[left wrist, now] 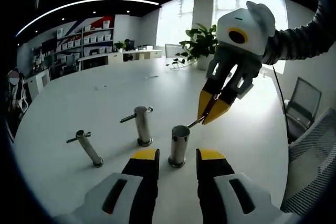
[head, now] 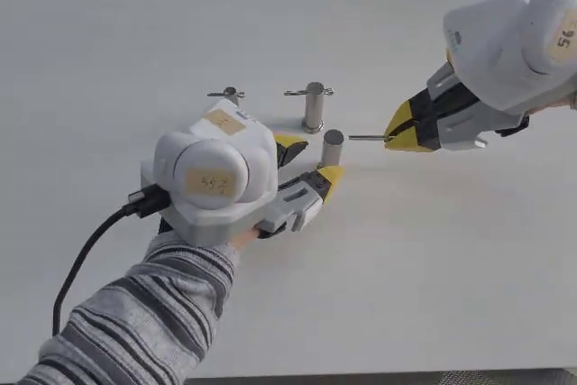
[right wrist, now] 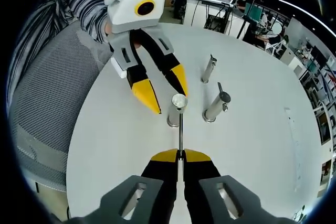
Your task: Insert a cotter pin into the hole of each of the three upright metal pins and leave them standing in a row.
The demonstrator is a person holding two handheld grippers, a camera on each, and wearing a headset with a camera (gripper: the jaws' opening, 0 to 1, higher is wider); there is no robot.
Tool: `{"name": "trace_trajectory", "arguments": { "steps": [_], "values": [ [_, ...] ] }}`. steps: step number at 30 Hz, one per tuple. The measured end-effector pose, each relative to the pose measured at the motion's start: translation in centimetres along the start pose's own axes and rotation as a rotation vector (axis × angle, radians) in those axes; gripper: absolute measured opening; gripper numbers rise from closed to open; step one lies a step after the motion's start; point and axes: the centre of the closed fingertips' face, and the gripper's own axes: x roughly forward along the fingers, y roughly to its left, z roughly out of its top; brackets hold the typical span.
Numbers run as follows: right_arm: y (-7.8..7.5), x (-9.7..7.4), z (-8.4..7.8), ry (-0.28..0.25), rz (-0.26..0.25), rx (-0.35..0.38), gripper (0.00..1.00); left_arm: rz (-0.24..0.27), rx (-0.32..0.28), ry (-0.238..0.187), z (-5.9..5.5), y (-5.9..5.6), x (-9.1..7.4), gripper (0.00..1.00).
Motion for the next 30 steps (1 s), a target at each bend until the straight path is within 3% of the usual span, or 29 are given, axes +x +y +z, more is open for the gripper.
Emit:
{"name": "trace_trajectory", "arguments": {
  "steps": [24, 30],
  "values": [
    [0.4, 0.2, 1.3, -0.018, 0.021, -0.016, 0.00, 0.018, -0.044, 0.027, -0.5, -0.1, 1.7, 0.14],
    [0.9, 0.2, 2.3, -0.030, 0.027, -0.005, 0.00, 0.023, -0.044, 0.037, -0.7, -0.1, 1.7, 0.12]
  ]
}}
